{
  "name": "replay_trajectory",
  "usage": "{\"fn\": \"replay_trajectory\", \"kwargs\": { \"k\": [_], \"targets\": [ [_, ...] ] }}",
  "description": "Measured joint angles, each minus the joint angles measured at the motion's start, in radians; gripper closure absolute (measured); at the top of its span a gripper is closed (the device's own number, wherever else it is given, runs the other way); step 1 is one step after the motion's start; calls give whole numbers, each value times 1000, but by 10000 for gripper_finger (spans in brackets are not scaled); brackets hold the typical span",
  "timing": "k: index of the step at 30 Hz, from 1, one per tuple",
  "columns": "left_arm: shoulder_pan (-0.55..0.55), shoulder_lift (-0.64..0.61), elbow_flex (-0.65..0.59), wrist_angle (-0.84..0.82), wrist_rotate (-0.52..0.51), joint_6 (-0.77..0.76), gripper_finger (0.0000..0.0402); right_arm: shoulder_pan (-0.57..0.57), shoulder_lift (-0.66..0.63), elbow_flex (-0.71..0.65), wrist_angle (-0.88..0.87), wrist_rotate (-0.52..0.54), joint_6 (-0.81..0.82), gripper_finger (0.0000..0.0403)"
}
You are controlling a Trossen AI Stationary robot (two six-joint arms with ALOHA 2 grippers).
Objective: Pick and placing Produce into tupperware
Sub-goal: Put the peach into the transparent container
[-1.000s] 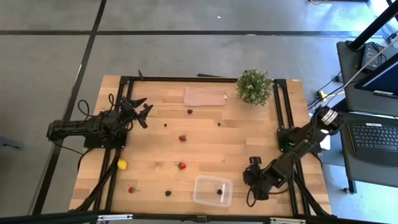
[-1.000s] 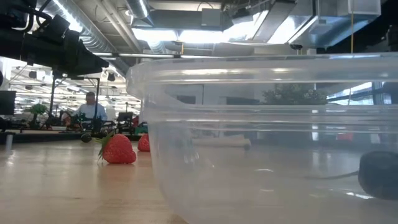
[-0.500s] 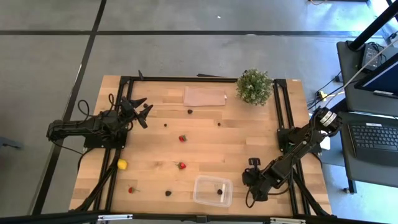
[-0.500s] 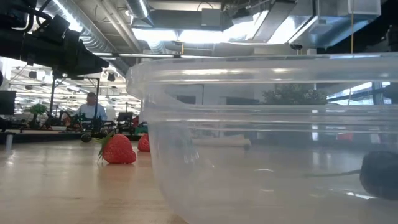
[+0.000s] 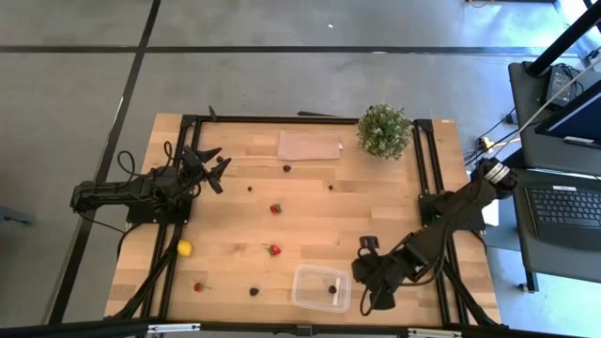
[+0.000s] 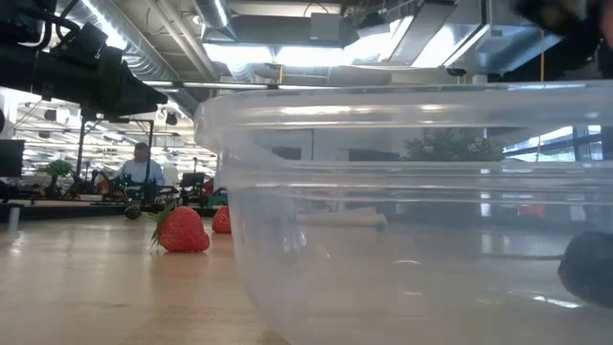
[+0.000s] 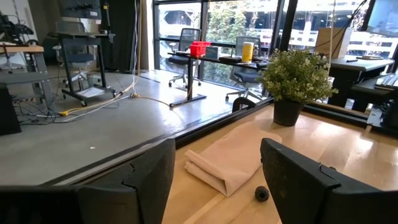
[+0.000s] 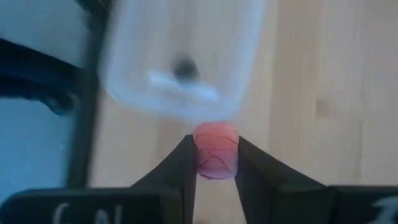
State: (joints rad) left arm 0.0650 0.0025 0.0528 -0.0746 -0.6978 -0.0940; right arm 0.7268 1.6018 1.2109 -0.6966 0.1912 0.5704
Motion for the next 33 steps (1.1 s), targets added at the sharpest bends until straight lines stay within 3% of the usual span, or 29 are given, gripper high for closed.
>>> {"fn": "replay_trajectory", "kwargs": {
  "k": [7, 15, 24, 33],
  "targets": [
    [0, 0, 0, 3, 0, -1, 172, -58, 65, 136, -31, 1, -215, 310],
    [0, 0, 0, 4, 0, -3, 172, -113, 220, 173, 74, -61, -213, 310],
    [0, 0, 0, 5, 0, -8, 172, -115, 376, 264, 14, -103, -182, 310],
    [0, 0, 0, 3, 1, -8, 172, -114, 413, 273, 7, -110, -95, 310]
  ]
}}
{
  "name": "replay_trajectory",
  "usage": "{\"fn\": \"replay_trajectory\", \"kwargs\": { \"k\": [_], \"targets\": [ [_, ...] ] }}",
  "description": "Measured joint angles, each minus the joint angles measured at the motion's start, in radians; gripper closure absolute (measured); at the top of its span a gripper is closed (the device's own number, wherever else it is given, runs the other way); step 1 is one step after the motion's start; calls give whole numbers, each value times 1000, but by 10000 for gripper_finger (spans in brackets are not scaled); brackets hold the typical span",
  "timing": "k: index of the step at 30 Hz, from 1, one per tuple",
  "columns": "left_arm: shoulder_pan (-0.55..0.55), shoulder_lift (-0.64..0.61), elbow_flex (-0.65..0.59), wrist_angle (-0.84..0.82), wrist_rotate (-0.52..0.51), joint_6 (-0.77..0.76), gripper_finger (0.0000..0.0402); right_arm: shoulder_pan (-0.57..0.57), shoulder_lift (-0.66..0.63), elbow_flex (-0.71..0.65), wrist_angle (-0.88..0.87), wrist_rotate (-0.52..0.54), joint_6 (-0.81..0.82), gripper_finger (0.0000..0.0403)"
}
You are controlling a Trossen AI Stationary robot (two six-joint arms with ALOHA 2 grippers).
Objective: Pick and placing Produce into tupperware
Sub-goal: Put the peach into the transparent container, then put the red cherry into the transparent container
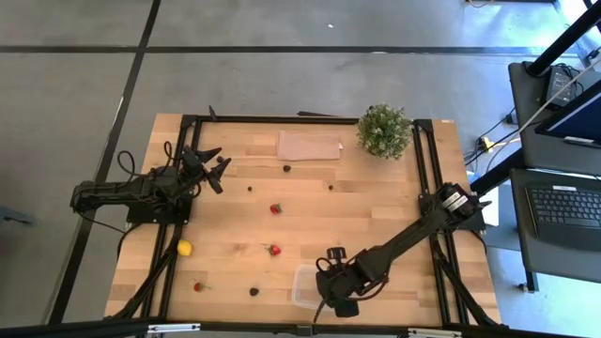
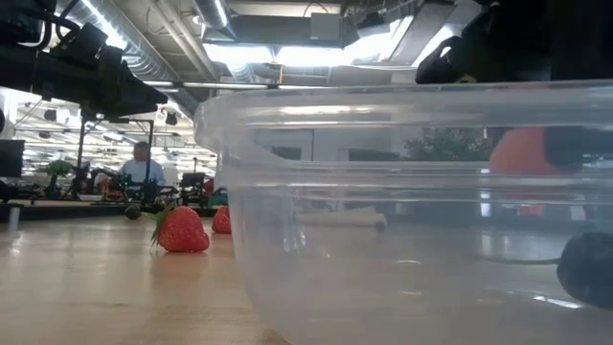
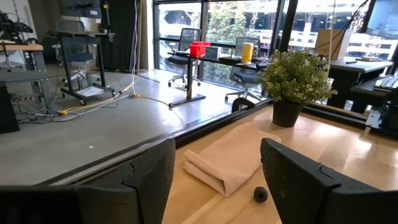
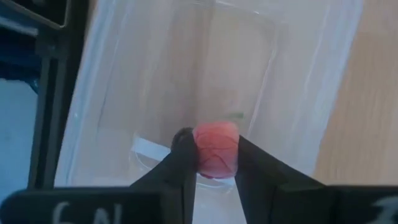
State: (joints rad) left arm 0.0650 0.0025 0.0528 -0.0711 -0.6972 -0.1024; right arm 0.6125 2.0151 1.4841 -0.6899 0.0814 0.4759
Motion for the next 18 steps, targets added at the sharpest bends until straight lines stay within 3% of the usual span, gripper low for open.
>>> {"fn": "replay_trajectory", "kwargs": {
  "k": [9, 18],
  "targets": [
    [0, 0, 0, -1, 0, 0, 172, 0, 0, 6, 8, -31, -2, 269],
    [0, 0, 0, -2, 0, 0, 172, 0, -1, 6, 4, -123, -10, 167]
  ]
}}
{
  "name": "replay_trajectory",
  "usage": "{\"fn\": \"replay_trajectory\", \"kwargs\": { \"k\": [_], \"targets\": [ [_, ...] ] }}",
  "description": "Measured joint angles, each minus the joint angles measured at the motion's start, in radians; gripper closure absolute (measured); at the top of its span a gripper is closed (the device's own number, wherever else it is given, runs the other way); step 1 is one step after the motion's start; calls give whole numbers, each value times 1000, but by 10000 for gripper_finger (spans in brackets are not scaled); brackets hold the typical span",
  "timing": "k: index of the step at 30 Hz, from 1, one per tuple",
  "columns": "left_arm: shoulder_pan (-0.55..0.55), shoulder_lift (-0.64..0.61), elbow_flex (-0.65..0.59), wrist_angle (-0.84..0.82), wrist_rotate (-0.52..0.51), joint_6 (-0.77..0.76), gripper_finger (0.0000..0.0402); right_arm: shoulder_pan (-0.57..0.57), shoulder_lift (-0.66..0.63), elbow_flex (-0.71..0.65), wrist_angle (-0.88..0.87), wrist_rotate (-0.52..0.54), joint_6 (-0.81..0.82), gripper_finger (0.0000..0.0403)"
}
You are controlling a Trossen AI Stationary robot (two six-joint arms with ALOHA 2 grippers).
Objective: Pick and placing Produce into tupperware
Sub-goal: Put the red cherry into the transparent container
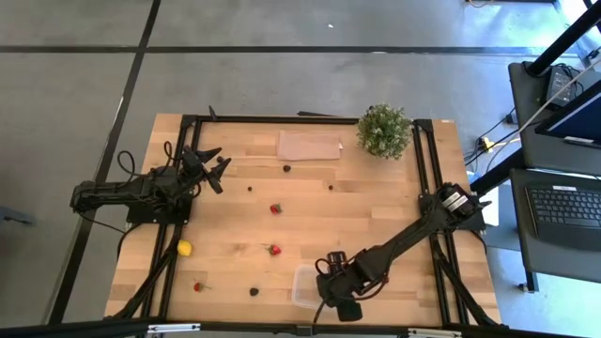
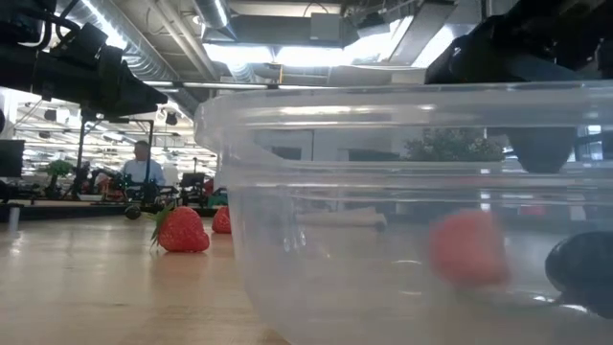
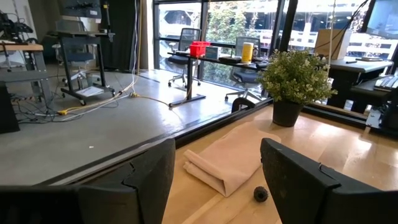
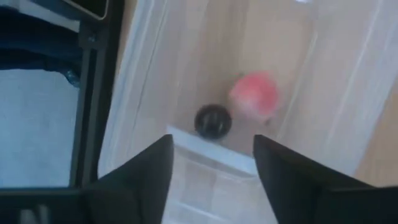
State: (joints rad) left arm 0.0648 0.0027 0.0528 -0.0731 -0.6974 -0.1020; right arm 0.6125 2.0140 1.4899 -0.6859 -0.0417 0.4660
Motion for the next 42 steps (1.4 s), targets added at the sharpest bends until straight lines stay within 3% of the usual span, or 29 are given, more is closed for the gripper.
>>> {"fn": "replay_trajectory", "kwargs": {
  "k": [4, 13, 18, 23, 27, 33, 37, 42],
  "targets": [
    [0, 0, 0, 0, 0, 0, 172, 1, -41, 0, -63, 8, 27, 135],
    [0, 0, 0, 0, 0, 0, 172, 40, -255, 0, -235, 227, 182, 124],
    [0, 0, 0, 0, 0, 0, 172, 121, -314, -7, -425, 272, 434, 124],
    [0, 0, 0, -1, 0, 0, 172, 227, -314, -9, -603, 289, 880, 124],
    [0, 0, 0, -1, 0, 0, 172, 277, -305, -9, -621, 305, 1198, 124],
    [0, 0, 0, 0, 0, 0, 172, 303, -256, -10, -701, 257, 1472, 124],
    [0, 0, 0, 2, 0, 0, 172, 305, -228, -34, -702, 208, 1531, 124],
    [0, 0, 0, 2, 0, -1, 172, 305, -225, -168, -480, 197, 1544, 124]
  ]
}}
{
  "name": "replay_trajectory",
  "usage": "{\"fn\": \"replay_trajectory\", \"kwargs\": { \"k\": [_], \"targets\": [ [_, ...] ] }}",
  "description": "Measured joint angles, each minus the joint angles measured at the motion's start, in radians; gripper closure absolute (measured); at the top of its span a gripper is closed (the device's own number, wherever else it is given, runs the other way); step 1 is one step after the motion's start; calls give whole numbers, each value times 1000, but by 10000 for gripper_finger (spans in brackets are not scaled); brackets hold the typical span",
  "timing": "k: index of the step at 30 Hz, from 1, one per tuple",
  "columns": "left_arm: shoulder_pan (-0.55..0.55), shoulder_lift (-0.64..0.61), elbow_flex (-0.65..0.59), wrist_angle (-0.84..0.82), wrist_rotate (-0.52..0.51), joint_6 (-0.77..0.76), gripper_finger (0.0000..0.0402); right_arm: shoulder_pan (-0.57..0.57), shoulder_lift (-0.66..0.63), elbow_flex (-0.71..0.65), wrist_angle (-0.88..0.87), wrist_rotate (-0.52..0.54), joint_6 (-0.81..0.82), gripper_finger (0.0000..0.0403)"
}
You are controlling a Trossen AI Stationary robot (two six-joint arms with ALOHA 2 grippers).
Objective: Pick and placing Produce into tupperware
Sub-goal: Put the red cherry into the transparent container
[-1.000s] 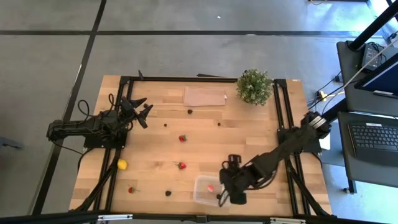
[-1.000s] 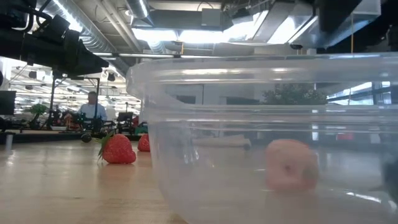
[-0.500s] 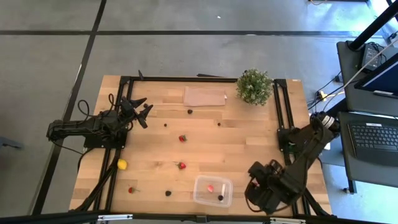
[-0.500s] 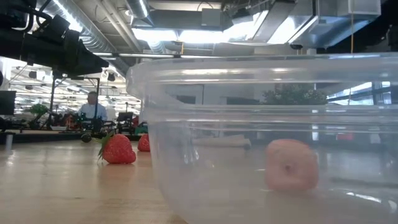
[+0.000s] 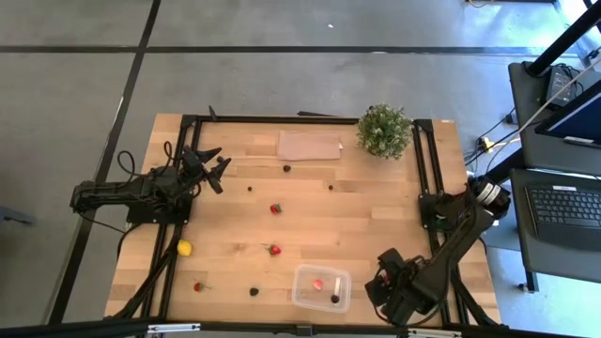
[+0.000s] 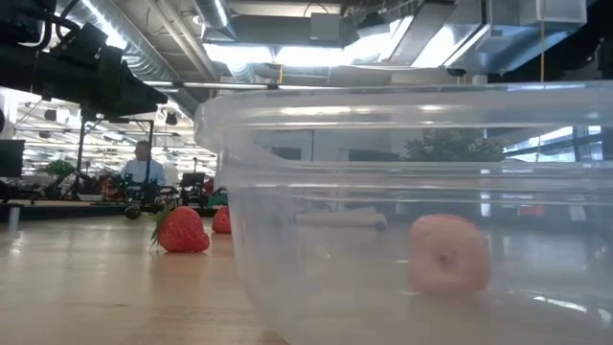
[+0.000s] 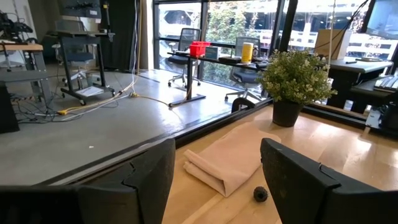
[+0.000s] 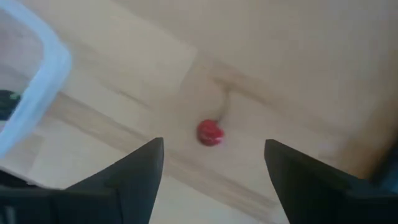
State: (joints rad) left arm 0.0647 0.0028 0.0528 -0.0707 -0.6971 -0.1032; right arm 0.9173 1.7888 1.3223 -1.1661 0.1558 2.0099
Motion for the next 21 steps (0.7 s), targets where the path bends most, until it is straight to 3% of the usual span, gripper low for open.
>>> {"fn": "replay_trajectory", "kwargs": {
  "k": [6, 21],
  "targets": [
    [0, 0, 0, 0, 0, -1, 172, 11, 1, -187, 299, -18, 34, 124],
    [0, 0, 0, 0, 0, 0, 172, 16, -6, -333, 447, -14, 76, 133]
  ]
}}
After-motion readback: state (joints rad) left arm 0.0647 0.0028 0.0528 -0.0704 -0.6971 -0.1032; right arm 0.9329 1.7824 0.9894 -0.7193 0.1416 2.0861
